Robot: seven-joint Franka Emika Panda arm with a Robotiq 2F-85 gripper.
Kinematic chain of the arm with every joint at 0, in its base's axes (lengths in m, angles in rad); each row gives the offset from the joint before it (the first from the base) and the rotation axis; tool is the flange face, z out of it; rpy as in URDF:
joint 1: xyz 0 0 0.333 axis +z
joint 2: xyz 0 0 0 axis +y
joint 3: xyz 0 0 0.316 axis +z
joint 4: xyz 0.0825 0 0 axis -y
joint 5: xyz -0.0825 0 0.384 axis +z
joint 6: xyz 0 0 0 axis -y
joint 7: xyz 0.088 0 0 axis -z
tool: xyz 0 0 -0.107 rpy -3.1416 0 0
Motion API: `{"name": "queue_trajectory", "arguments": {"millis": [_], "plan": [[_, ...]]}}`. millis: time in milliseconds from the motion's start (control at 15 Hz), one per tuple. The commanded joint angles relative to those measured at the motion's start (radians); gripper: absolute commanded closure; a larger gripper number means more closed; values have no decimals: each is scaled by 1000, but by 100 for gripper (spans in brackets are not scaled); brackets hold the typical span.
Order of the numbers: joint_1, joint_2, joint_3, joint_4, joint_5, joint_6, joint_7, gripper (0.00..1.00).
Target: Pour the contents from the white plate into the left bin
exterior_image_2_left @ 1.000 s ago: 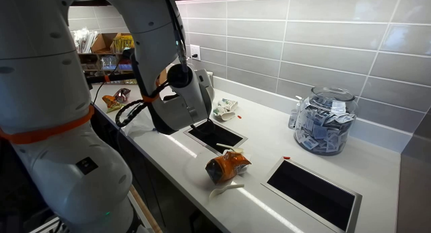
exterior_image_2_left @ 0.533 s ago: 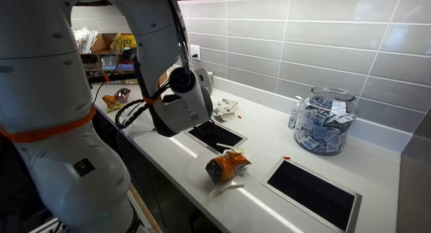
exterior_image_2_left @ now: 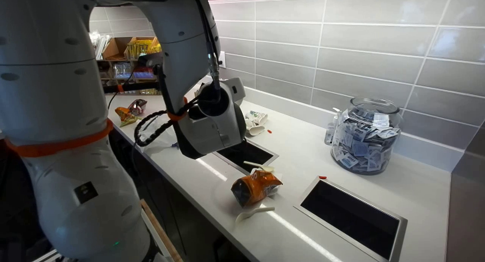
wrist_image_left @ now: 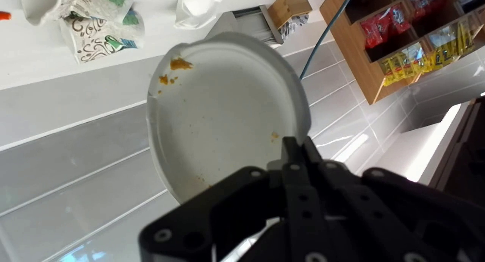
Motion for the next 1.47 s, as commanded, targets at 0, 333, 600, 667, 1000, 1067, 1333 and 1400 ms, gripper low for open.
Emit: {"name": "queue_trajectory", "arguments": {"millis": [0,333,600,667,1000,1067,1333,1400], "plan": [[-19,-3,27,4,-30,-5,50,99],[-26,28,22,-5,-20,-36,37,99],[-25,30,31,-5,-18,-74,40,99],[-17,20,37,-5,-10,-105,36,99],[28,-82,89,-23,65,-432,-5,99],[44,-109,94,-30,68,-501,-3,99],[80,-186,147,-12,56,-770,22,99],[88,-198,160,-8,49,-834,29,99]]}}
